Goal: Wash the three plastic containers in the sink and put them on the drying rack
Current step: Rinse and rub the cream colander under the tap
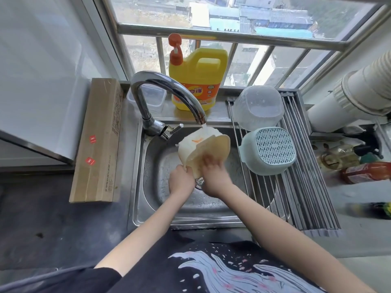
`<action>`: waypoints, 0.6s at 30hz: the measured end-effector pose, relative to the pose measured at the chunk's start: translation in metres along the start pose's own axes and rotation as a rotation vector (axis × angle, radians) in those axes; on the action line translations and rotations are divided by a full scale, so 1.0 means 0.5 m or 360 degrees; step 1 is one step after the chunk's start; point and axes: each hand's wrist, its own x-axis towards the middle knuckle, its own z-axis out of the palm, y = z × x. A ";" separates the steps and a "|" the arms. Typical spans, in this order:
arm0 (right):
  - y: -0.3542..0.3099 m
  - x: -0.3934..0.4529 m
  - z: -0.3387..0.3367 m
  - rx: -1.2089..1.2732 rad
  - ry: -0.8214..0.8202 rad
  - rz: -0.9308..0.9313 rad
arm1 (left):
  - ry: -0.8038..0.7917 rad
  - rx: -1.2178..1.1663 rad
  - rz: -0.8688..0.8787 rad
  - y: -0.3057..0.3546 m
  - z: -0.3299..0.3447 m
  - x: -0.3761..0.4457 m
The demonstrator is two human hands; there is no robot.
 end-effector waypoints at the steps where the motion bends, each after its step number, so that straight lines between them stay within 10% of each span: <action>1: -0.014 -0.003 -0.002 0.0178 -0.0124 -0.0172 | -0.0014 -0.0014 -0.0021 0.002 0.000 -0.003; 9: 0.007 -0.012 -0.005 -0.0223 0.0111 0.0264 | 0.0001 -0.0178 -0.0080 -0.026 0.015 0.021; 18: -0.009 -0.009 -0.028 0.0227 -0.0084 -0.0270 | -0.0128 -0.0289 -0.0226 0.006 -0.014 -0.003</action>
